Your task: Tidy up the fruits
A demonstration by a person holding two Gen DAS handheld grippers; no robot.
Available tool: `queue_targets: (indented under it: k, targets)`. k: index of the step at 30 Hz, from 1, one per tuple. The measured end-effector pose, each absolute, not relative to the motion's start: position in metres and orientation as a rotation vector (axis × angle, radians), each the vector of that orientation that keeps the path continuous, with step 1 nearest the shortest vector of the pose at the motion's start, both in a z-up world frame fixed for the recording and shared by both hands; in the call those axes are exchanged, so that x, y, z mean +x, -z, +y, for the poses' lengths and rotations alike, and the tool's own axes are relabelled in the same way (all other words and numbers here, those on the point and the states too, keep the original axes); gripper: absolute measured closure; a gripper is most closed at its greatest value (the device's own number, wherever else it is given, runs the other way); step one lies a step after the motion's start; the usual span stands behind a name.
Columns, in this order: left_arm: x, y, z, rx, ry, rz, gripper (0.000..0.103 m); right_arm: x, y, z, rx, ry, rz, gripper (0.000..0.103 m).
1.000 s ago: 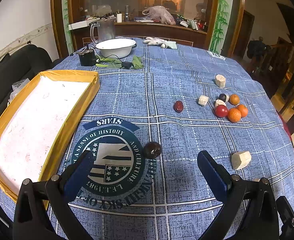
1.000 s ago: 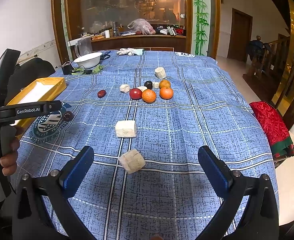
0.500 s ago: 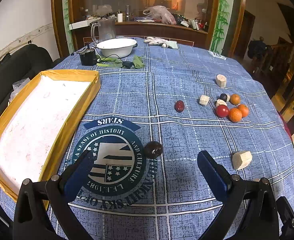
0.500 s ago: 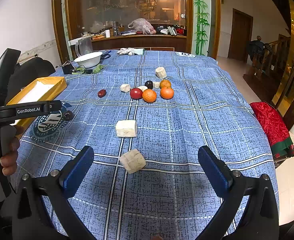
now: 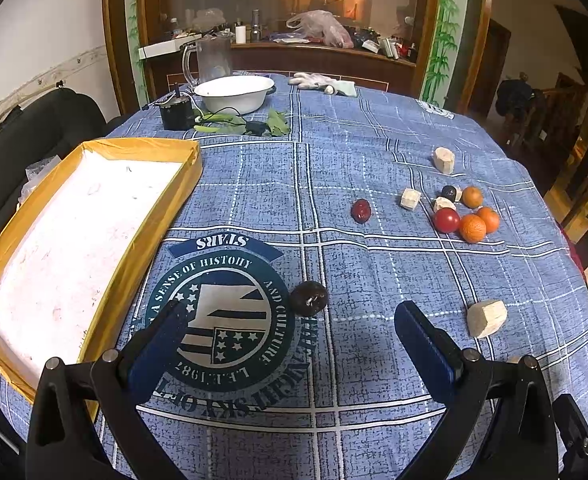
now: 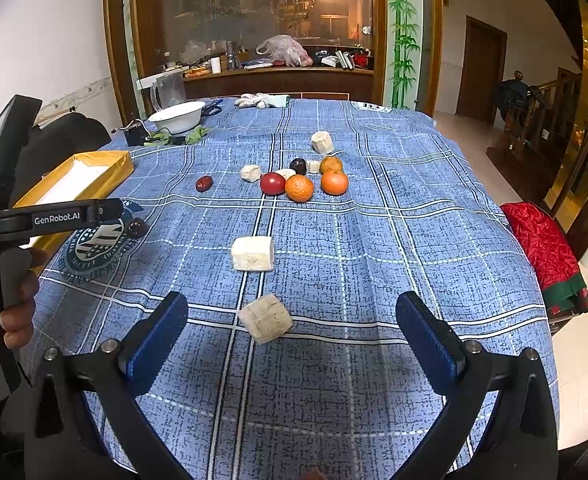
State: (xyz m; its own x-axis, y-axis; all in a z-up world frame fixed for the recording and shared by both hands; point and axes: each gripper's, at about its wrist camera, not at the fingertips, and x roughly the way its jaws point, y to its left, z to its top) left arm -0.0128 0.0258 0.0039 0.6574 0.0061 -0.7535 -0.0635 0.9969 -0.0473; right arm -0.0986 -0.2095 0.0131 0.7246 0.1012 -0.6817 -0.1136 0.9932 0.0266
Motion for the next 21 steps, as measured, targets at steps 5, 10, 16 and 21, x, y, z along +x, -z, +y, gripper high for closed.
queue_targets:
  k: [5,10,16,21]
  targets:
    - [-0.011,0.002,0.028,-0.053,-0.027,0.868,0.001,-0.096,0.000,-0.204,-0.049,-0.143,0.809,0.000]
    - [-0.007,0.010,0.023,-0.034,0.005,0.892,0.001,-0.083,0.018,-0.194,-0.085,-0.181,0.878,0.010]
    - [0.002,0.016,0.004,0.009,0.065,0.912,0.001,-0.058,0.037,-0.190,-0.088,-0.190,0.947,0.054]
    - [0.009,0.021,-0.031,0.074,0.176,0.927,0.003,-0.060,0.037,-0.202,-0.052,-0.206,0.943,0.065]
